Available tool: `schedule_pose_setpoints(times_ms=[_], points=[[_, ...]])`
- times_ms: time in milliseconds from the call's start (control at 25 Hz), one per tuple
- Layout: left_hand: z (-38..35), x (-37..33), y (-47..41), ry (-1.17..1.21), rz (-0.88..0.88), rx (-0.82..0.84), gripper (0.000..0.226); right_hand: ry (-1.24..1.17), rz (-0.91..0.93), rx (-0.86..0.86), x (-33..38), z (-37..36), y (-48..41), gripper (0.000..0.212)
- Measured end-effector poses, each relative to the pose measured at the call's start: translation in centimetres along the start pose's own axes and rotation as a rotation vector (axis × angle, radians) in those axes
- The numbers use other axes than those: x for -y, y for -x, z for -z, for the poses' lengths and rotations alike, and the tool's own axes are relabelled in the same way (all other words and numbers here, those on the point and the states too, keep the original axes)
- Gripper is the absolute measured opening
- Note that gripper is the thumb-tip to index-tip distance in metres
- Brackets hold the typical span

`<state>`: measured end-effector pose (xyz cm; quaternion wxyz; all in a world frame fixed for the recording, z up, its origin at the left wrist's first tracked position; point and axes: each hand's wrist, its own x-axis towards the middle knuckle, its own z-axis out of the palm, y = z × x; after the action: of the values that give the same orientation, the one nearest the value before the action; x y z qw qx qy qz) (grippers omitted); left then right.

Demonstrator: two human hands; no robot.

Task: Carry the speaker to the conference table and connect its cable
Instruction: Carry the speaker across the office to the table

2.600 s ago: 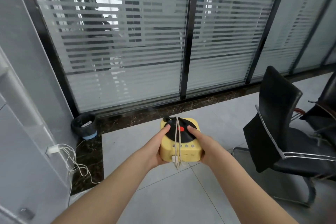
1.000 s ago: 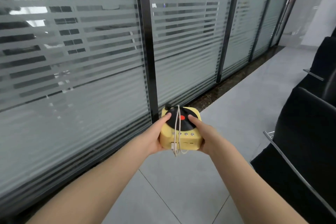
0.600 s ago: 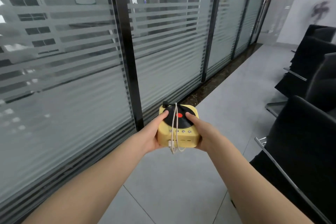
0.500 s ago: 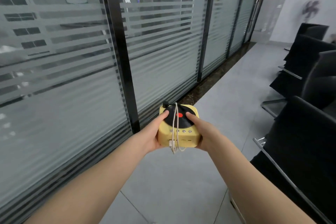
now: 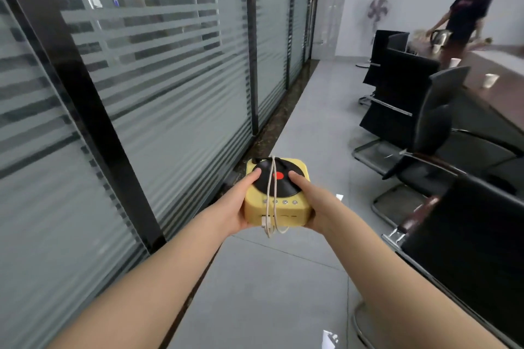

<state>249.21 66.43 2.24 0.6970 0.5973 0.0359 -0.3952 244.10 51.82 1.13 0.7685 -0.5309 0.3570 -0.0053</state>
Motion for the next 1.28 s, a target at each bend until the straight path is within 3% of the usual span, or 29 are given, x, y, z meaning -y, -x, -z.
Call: schedule_pose_setpoints(times_ms=[560, 800, 1000, 1280], points=[[-4.3, -9.0, -19.9, -0.045, 0.047, 0.115, 0.04, -0.098, -0.003, -0.111, 10.1, 2.3, -17.0, 0.042], [-9.6, -16.0, -30.3, -0.084, 0.029, 0.128, 0.038, -0.094, 0.032, -0.146, 18.9, 5.4, -27.1, 0.058], [-12.2, -19.3, -37.0, -0.084, 0.045, 0.127, 0.036, -0.111, 0.016, -0.153, 23.2, 7.0, -33.5, 0.05], [-14.4, -24.2, -48.1, -0.064, 0.066, 0.162, 0.037, -0.08, 0.048, -0.161, 29.1, 8.0, -43.8, 0.068]])
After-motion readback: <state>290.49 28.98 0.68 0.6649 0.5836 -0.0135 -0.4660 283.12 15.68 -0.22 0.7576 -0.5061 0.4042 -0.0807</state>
